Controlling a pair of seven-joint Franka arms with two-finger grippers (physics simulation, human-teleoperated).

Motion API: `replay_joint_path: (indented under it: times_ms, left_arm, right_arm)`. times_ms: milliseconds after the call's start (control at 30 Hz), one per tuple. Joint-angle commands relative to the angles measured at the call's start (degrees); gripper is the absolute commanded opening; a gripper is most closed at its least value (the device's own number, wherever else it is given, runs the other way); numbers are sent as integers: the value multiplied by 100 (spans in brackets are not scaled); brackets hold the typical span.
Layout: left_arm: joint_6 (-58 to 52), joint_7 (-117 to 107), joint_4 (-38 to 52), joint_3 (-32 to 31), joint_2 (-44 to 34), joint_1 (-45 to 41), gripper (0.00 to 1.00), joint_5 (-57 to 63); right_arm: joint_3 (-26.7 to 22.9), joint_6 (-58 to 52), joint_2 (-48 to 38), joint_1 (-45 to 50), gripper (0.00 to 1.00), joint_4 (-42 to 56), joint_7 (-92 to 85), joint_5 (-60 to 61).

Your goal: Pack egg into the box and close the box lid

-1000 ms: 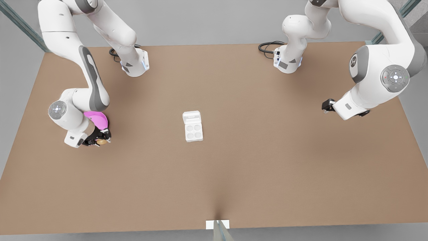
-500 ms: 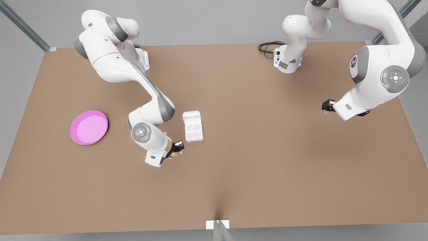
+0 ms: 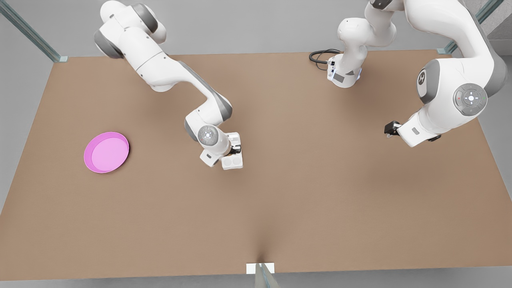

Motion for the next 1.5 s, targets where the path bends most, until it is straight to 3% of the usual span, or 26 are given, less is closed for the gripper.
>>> replay_joint_path:
  times_ms: [0, 167, 200, 233, 1467]
  left_arm:
    - [4, -3, 3, 2, -6, -1, 100, 3]
    - [4, -3, 3, 2, -6, -1, 100, 3]
    - [4, -3, 3, 2, -6, -1, 100, 3]
    - [4, -3, 3, 2, -6, -1, 100, 3]
    - [4, -20, 20, -7, 389, -335, 100, 3]
  right_arm:
    - [2, 510, -37, 7, 47, -148, 2673, -80]
    - [1, 703, -10, 201, 49, -227, 2805, -150]
    - [1, 703, -10, 201, 61, -227, 2805, -141]
    - [1, 694, -10, 192, 100, -209, 2805, -141]
    - [-60, 659, 789, 157, 100, -104, 2734, -932]
